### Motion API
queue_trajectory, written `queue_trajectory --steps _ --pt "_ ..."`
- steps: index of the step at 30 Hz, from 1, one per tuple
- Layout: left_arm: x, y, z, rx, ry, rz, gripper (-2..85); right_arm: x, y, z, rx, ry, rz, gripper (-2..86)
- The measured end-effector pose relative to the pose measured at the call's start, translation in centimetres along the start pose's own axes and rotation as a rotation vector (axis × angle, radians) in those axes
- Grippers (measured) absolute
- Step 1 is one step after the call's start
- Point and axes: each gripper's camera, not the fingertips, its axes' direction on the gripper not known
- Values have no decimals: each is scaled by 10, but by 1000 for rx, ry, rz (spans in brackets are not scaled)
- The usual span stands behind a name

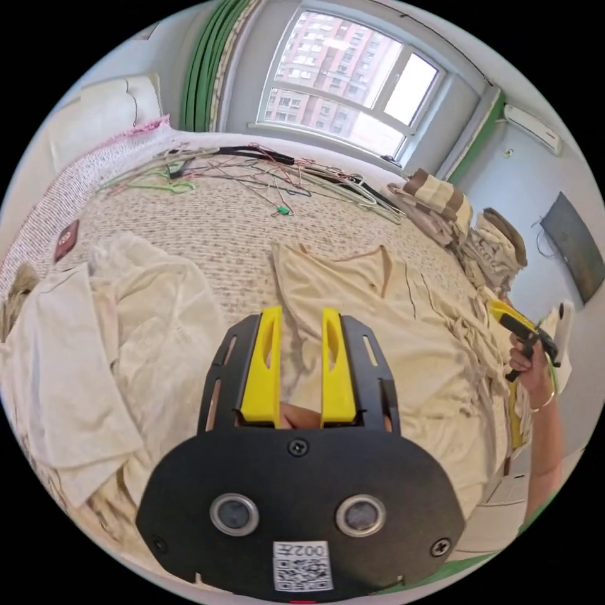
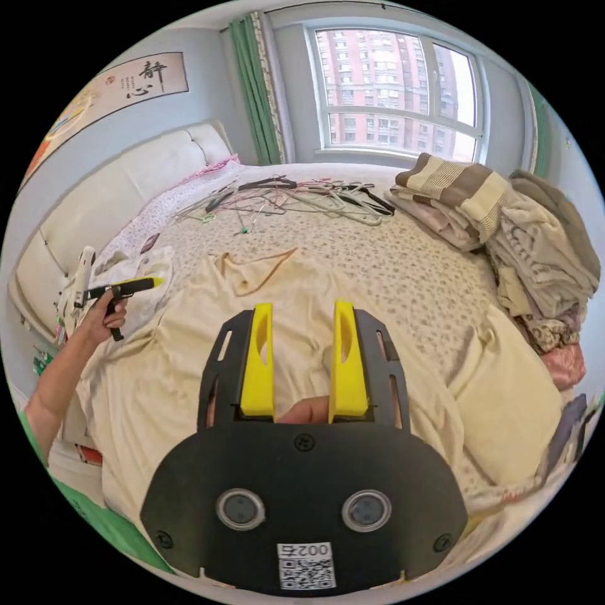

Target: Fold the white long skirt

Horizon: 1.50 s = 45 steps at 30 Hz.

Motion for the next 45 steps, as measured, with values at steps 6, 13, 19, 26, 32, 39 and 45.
queue_trajectory --steps 6,13,19,26,32,39,45 --pt "-10 -62 68 -103 -100 -52 83 30 -51 99 -88 110 129 126" --pt "9 -80 113 -150 -152 8 1 6 -52 146 -228 177 -60 3" --pt "55 -114 88 49 -387 193 -9 10 -91 102 -41 407 -45 -9" --pt "81 -121 149 -53 -566 353 -10 33 -86 141 -178 376 -46 -8" --pt "70 -104 170 -46 -598 388 -7 33 -72 142 -171 416 -62 26" --pt "3 -131 72 101 -448 61 -5 35 -45 16 228 330 45 41" --pt "-8 -48 5 -21 -64 185 27 -27 72 -62 145 182 -75 51"
